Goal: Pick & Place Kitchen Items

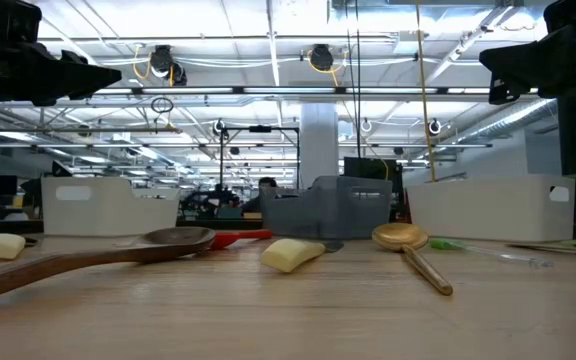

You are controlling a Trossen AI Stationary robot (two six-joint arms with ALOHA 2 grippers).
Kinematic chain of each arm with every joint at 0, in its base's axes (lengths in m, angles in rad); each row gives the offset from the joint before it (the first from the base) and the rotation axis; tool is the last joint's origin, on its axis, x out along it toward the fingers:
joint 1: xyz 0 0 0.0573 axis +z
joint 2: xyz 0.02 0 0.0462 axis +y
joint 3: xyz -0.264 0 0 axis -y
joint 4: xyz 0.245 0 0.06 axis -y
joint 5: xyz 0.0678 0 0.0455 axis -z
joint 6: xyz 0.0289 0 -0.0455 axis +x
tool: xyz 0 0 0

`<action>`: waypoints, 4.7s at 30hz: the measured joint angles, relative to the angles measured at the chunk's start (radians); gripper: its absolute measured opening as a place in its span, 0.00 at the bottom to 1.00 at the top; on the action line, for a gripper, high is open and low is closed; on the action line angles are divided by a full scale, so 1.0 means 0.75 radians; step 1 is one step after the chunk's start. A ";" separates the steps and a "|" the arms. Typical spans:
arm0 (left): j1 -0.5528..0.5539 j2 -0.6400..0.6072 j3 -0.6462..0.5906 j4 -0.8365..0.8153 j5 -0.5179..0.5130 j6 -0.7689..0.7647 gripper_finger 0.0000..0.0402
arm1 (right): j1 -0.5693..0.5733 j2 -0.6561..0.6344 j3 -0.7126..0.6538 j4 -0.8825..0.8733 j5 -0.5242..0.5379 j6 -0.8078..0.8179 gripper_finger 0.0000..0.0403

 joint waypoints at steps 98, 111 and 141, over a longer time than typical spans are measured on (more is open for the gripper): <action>0.000 0.001 0.000 0.025 -0.340 -0.305 0.33 | 0.001 0.000 0.000 0.000 0.000 0.001 0.01; 0.002 0.006 0.002 0.009 -0.825 -0.165 0.33 | 0.000 0.000 0.000 0.000 0.000 0.000 0.01; 0.001 0.016 -0.002 0.139 -0.519 -0.905 0.33 | 0.001 0.000 0.000 0.000 0.000 0.000 0.01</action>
